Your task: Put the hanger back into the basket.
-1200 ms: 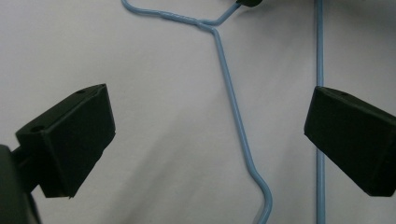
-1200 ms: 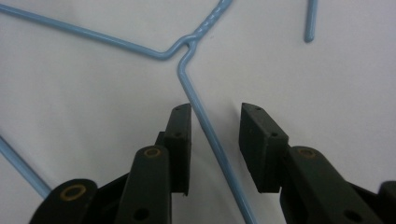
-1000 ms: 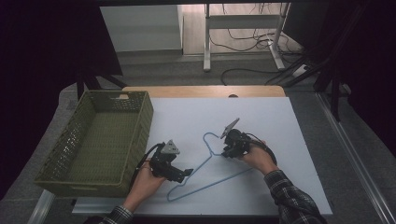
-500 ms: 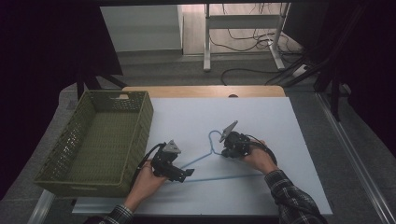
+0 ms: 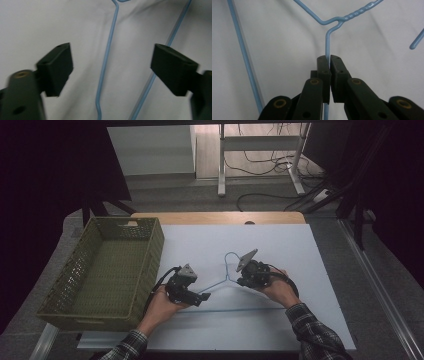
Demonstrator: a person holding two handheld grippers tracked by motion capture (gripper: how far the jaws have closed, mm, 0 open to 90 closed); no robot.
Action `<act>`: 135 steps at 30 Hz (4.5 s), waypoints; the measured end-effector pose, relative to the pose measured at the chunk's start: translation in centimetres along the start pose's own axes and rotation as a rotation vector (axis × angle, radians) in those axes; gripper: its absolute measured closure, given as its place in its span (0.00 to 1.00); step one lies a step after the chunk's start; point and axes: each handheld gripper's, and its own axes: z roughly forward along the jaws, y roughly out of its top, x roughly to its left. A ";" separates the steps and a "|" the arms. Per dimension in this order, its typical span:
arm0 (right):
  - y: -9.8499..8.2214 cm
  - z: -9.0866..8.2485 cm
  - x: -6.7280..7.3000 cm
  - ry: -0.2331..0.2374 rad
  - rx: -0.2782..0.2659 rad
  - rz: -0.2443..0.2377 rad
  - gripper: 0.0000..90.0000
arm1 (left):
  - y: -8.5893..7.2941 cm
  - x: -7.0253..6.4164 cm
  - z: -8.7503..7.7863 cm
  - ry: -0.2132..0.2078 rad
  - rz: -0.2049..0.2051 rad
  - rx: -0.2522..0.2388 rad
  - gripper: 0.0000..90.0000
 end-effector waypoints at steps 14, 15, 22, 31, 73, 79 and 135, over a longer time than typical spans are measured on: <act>0.4 -1.9 1.0 -0.028 -0.057 -0.007 0.97 | 2.2 0.3 2.5 -0.053 0.047 0.063 0.69; 0.4 -2.0 1.1 -0.028 -0.060 -0.006 0.97 | 2.3 0.3 2.6 -0.058 0.051 0.069 0.72; 0.4 -2.4 1.3 -0.033 -0.072 -0.005 0.97 | 2.5 0.2 2.6 -0.093 0.110 0.078 0.92; 0.8 -3.7 1.7 -0.058 -0.137 0.164 0.77 | 2.4 -0.3 2.3 -0.123 0.136 0.077 0.96; 4.4 -5.9 4.5 0.121 -0.469 0.393 0.95 | 5.7 -1.0 -2.7 -0.390 -0.008 0.145 0.76; 4.5 -5.9 4.9 0.122 -0.468 0.352 0.95 | 5.7 -1.1 -2.0 -0.432 -0.024 0.187 0.87; -5.4 -11.0 7.3 -0.029 -0.449 0.453 0.05 | 4.6 5.5 -20.5 -0.160 -0.175 -0.075 0.97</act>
